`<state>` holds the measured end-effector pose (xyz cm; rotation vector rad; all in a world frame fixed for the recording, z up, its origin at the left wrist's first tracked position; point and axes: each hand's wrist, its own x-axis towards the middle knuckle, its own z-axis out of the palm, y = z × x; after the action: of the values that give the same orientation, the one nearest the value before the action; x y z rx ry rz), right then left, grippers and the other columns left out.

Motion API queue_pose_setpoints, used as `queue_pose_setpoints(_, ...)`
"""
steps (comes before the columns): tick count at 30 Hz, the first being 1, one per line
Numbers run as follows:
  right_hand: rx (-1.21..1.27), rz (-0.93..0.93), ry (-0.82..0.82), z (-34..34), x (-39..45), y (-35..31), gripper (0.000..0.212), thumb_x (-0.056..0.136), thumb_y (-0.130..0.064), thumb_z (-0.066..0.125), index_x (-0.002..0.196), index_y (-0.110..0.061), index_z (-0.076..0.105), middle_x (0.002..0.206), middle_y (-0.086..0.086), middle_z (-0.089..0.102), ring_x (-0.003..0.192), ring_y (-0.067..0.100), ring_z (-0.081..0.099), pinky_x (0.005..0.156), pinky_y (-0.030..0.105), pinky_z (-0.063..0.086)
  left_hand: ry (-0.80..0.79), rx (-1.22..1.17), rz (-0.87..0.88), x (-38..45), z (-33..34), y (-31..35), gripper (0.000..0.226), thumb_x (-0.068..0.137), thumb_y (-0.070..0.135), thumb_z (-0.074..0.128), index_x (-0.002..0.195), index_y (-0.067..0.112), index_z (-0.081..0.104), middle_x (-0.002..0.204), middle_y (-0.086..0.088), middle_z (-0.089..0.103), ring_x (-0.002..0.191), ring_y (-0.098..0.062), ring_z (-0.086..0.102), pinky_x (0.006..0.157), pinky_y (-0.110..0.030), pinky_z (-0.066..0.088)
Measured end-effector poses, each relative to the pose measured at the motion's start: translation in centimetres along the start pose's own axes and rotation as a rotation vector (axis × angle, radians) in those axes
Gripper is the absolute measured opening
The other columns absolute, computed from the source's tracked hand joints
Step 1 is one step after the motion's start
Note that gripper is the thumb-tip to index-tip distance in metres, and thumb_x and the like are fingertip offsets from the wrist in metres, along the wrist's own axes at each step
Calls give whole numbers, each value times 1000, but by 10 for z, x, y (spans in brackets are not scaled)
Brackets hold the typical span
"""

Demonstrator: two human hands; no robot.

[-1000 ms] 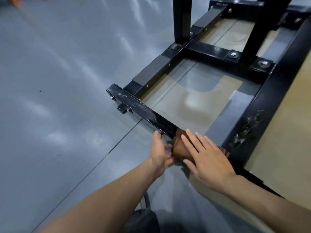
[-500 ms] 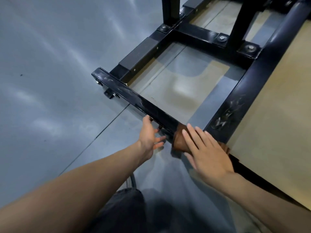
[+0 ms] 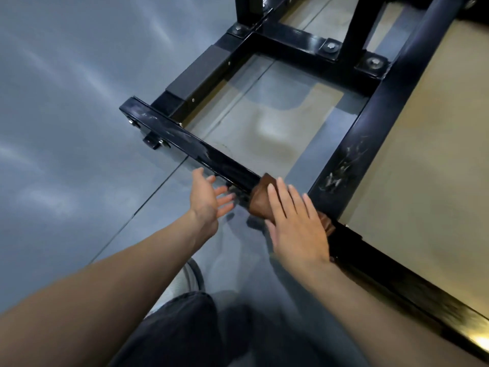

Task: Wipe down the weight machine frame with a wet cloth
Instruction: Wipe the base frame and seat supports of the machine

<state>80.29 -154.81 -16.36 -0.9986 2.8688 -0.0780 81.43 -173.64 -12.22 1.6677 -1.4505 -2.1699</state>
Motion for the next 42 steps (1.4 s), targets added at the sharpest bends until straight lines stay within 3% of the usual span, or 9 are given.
queue_pose_setpoints(8, -22, 19, 11, -2, 23, -12, 72, 102, -48, 36, 162, -10, 28, 169, 13, 24, 152, 33, 32, 124, 51, 27, -40, 37, -11, 11, -9, 23, 57, 106, 54, 23, 151, 24, 41, 98, -17, 68, 96, -30, 68, 82, -35, 53)
queue_pose_setpoints(12, -29, -60, 19, -3, 69, -41, 72, 106, -48, 41, 164, -11, 20, 171, 12, 18, 154, 32, 27, 126, 48, 25, -63, -6, -37, 13, -15, 27, 34, 107, 44, 28, 94, 25, 52, 82, -3, 52, 80, -23, 53, 70, -35, 45)
queue_pose_setpoints(14, -8, -68, 20, -3, 91, -61, 75, 105, -49, 44, 165, -11, 18, 171, 11, 16, 154, 32, 26, 126, 48, 24, -56, -20, -49, 17, -21, 30, 32, 107, 42, 30, 87, 26, 48, 78, -1, 50, 73, -19, 50, 71, -37, 44)
queue_pose_setpoints(18, 13, -17, 45, -1, 93, -69, 70, 106, -47, 37, 164, -11, 20, 171, 10, 17, 155, 30, 26, 126, 47, 23, -62, -34, -49, 29, -31, 40, 33, 106, 46, 32, 123, 26, 52, 84, -1, 46, 76, -23, 47, 69, -36, 41)
queue_pose_setpoints(21, -33, 5, 54, 1, 69, -59, 68, 106, -45, 32, 164, -10, 22, 171, 11, 19, 154, 31, 28, 126, 48, 23, -53, -31, -32, 39, -38, 46, 47, 107, 48, 31, 146, 25, 44, 116, -4, 58, 101, -26, 58, 93, -41, 52)
queue_pose_setpoints(25, -39, 22, 62, 0, 71, -58, 71, 102, -46, 37, 162, -8, 28, 169, 14, 25, 150, 33, 35, 123, 49, 28, -58, -62, -44, 49, -43, 60, 57, 108, 47, 28, 159, 21, 34, 151, -13, 49, 131, -34, 55, 112, -50, 44)
queue_pose_setpoints(28, -46, -3, 46, -3, 88, -68, 69, 105, -46, 37, 163, -10, 25, 170, 12, 23, 152, 32, 33, 124, 49, 28, -9, -100, -20, 58, -43, 67, 43, 108, 43, 30, 132, 21, 58, 120, -4, 67, 111, -25, 63, 106, -44, 48)
queue_pose_setpoints(31, -25, -75, 25, -6, 121, -85, 71, 105, -47, 43, 164, -12, 23, 171, 10, 20, 152, 30, 31, 125, 48, 27, 41, -153, -46, 65, -44, 69, 33, 108, 39, 33, 91, 27, 58, 80, 6, 69, 84, -16, 63, 78, -32, 52)
queue_pose_setpoints(42, 38, -113, 4, -4, 143, -97, 76, 105, -51, 43, 166, -17, 13, 173, 5, 12, 156, 26, 22, 128, 44, 18, -32, -137, -51, 46, -40, 67, 38, 109, 41, 28, 97, 23, 59, 63, 6, 74, 94, -22, 66, 71, -32, 54)
